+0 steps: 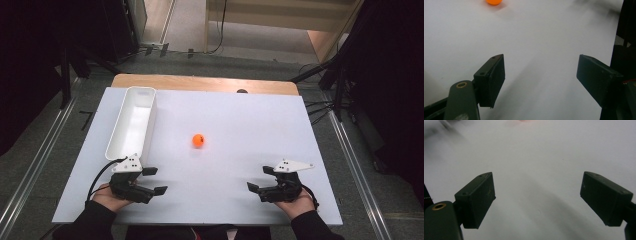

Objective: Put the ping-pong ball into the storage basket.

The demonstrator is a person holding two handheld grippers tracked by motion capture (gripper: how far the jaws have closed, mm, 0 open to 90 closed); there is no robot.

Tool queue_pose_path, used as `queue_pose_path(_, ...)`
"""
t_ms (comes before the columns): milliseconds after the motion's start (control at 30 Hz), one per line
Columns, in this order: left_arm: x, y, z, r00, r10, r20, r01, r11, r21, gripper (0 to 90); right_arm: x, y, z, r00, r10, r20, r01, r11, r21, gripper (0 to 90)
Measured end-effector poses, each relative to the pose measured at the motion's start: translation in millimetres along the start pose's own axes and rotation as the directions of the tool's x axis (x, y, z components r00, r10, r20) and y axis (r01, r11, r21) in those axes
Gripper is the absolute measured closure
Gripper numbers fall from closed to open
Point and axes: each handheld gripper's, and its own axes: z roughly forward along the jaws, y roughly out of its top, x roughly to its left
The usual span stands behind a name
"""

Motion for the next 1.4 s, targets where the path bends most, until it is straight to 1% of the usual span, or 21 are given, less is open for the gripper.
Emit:
queue_pose_path(100, -0.5, -0.2, 0.3, 1.0, 0.001, 0.0, -0.001, 1.0, 0.004, 23.2, 0.1, 0.2, 0.9, 1.0, -0.005, -0.002, 0.005, 1.0, 0.008, 11.1)
queue_pose_path(133, -1.2, 0.4, 1.3, 1.0, 0.005, -0.005, -0.005, 0.9998, 0.021, 23.2, 0.6, 0.2, 2.5, 0.9999, -0.011, -0.008, 0.012, 1.0, 0.017, 11.1)
queue_pose_path(200, -1.2, 0.7, 2.4, 0.9999, 0.012, -0.002, -0.012, 0.9995, 0.029, 23.2, 1.7, 0.3, 3.6, 0.9999, -0.012, -0.013, 0.012, 1.0, 0.021, 11.1)
queue_pose_path(267, -1.5, 1.2, 3.2, 0.9999, 0.011, 0.0, -0.011, 0.9993, 0.035, 23.2, 2.1, 0.1, 3.8, 0.9997, -0.017, -0.017, 0.018, 1.0, 0.022, 11.1)
queue_pose_path(367, -2.5, 1.1, 4.0, 1.0, 0.004, 0.0, -0.004, 0.9993, 0.038, 23.2, 1.9, 0.5, 4.5, 0.9998, -0.015, -0.01, 0.015, 1.0, 0.024, 11.3)
queue_pose_path(400, -2.5, 1.2, 4.2, 1.0, 0.008, -0.003, -0.008, 0.999, 0.044, 23.2, 1.7, 1.3, 5.5, 0.9996, -0.023, -0.017, 0.023, 0.999, 0.025, 11.3)
queue_pose_path(433, -2.4, 1.3, 4.1, 0.9999, 0.01, -0.007, -0.009, 0.9988, 0.047, 23.2, 2.9, 1.8, 6.5, 0.9996, -0.018, -0.022, 0.019, 0.999, 0.031, 11.3)
queue_pose_path(467, -2.3, 1.5, 4.2, 1.0, 0.006, -0.008, -0.006, 0.999, 0.045, 23.2, 3.2, 2.3, 7.9, 0.9993, -0.03, -0.022, 0.031, 0.999, 0.031, 11.3)
queue_pose_path(500, -2.3, 1.5, 4.2, 1.0, 0.006, -0.008, -0.006, 0.999, 0.045, 23.2, 3.2, 2.3, 7.9, 0.9993, -0.03, -0.022, 0.031, 0.999, 0.031, 11.3)
queue_pose_path(533, -1.2, 2.0, 4.0, 1.0, -0.002, 0.0, 0.002, 0.999, 0.044, 23.2, 4.6, 3.1, 9.4, 0.9985, -0.042, -0.037, 0.043, 0.998, 0.038, 11.3)
queue_pose_path(567, -0.2, 2.1, 4.1, 1.0, -0.003, 0.002, 0.003, 0.9991, 0.043, 23.2, 5.4, 3.3, 9.5, 0.9982, -0.048, -0.037, 0.049, 0.998, 0.04, 11.3)
queue_pose_path(733, 0.7, 2.5, 3.7, 0.9999, -0.013, 0.003, 0.013, 0.999, 0.043, 23.2, 6.6, 2.8, 9.9, 0.9981, -0.048, -0.038, 0.05, 0.998, 0.045, 11.3)
queue_pose_path(900, 0.6, 3.3, 4.3, 1.0, -0.005, 0.005, 0.005, 0.9989, 0.047, 23.2, 5.4, 1.4, 8.5, 0.9982, -0.043, -0.041, 0.045, 0.998, 0.046, 11.3)
queue_pose_path(933, 0.4, 3.7, 5.1, 0.9999, -0.006, 0.011, 0.005, 0.999, 0.045, 23.2, 5.0, 1.0, 8.5, 0.9982, -0.043, -0.042, 0.045, 0.998, 0.047, 11.3)
queue_pose_path(1100, -0.3, 3.7, 5.7, 1.0, -0.003, 0.009, 0.003, 0.9987, 0.052, 23.2, 5.4, 0.9, 8.9, 0.9978, -0.046, -0.047, 0.049, 0.998, 0.048, 11.4)
queue_pose_path(1200, -1.1, 3.6, 6.0, 0.9999, -0.008, 0.008, 0.007, 0.9986, 0.053, 23.2, 5.7, 1.0, 9.4, 0.9976, -0.044, -0.054, 0.047, 0.997, 0.058, 11.3)
queue_pose_path(1400, -0.7, 3.8, 5.9, 0.9998, -0.016, 0.008, 0.016, 0.9983, 0.056, 23.2, 4.8, 0.5, 8.8, 0.9975, -0.046, -0.054, 0.049, 0.997, 0.053, 11.3)
